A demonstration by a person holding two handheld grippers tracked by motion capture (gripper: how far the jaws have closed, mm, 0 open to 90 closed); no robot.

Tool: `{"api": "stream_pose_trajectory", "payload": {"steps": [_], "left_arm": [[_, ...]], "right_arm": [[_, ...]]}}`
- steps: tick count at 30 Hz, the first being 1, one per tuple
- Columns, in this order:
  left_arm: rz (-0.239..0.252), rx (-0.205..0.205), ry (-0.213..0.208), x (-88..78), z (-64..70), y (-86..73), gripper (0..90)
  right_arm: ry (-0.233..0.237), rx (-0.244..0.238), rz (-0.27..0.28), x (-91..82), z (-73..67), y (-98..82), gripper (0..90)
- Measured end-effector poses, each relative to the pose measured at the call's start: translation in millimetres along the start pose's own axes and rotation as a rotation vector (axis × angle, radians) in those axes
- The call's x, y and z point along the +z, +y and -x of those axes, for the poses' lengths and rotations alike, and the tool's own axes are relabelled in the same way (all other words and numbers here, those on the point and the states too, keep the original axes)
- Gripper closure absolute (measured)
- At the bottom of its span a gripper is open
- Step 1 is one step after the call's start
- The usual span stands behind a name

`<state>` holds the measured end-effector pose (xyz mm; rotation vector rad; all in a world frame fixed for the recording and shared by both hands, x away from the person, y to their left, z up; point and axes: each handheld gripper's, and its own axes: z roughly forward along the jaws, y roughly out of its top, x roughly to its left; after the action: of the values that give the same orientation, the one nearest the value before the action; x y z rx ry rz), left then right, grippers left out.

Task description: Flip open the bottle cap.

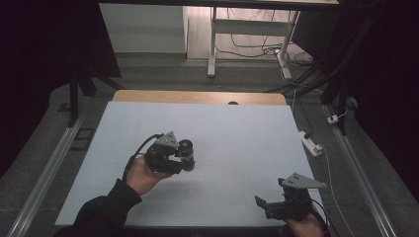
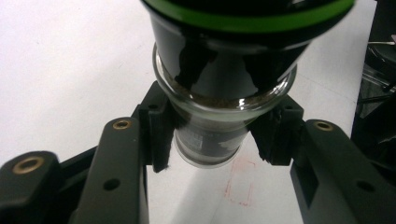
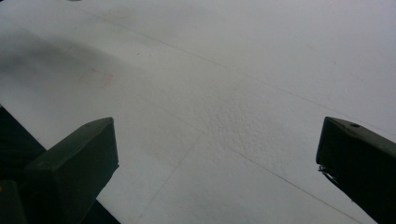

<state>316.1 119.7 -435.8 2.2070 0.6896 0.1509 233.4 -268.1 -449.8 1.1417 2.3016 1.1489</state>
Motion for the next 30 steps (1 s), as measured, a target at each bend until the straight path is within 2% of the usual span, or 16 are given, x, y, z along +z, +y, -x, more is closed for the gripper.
{"api": "stream_pose_trajectory", "payload": {"steps": [5, 8, 10, 13, 17, 20, 23, 30], "left_arm": [[-0.026, 0.015, 0.029, 1.2, 3.1, 0.6, 53.1], [-0.034, 0.014, 0.027, 2.7, 4.4, 0.4, 53.1], [-0.04, 0.021, 0.031, 3.8, 5.2, 0.3, 53.2], [-0.042, 0.021, 0.031, 5.2, 5.5, 0.4, 53.2], [-0.044, 0.022, 0.028, 5.7, 5.5, 0.6, 53.2], [-0.044, 0.024, 0.024, 6.0, 6.0, 0.7, 53.2], [-0.046, 0.027, 0.022, 6.8, 6.7, 1.1, 53.1], [-0.051, 0.032, 0.02, 8.3, 7.3, 1.3, 53.1]], "right_arm": [[0.026, -0.036, -0.002, 2.0, -8.0, 9.4, 0.0], [0.051, -0.04, 0.023, 3.0, -11.4, 13.4, 0.0], [0.059, -0.039, 0.028, 3.2, -12.9, 14.9, 0.0], [0.097, -0.04, 0.044, 3.7, -18.1, 20.6, 0.0], [0.112, -0.034, 0.046, 4.4, -20.7, 24.5, 0.0], [0.155, -0.022, 0.066, 5.7, -24.6, 32.1, 0.0], [0.164, -0.044, 0.081, 6.9, -30.0, 39.4, 0.0], [0.178, -0.05, 0.075, 13.5, -40.3, 53.7, 0.0]]}}
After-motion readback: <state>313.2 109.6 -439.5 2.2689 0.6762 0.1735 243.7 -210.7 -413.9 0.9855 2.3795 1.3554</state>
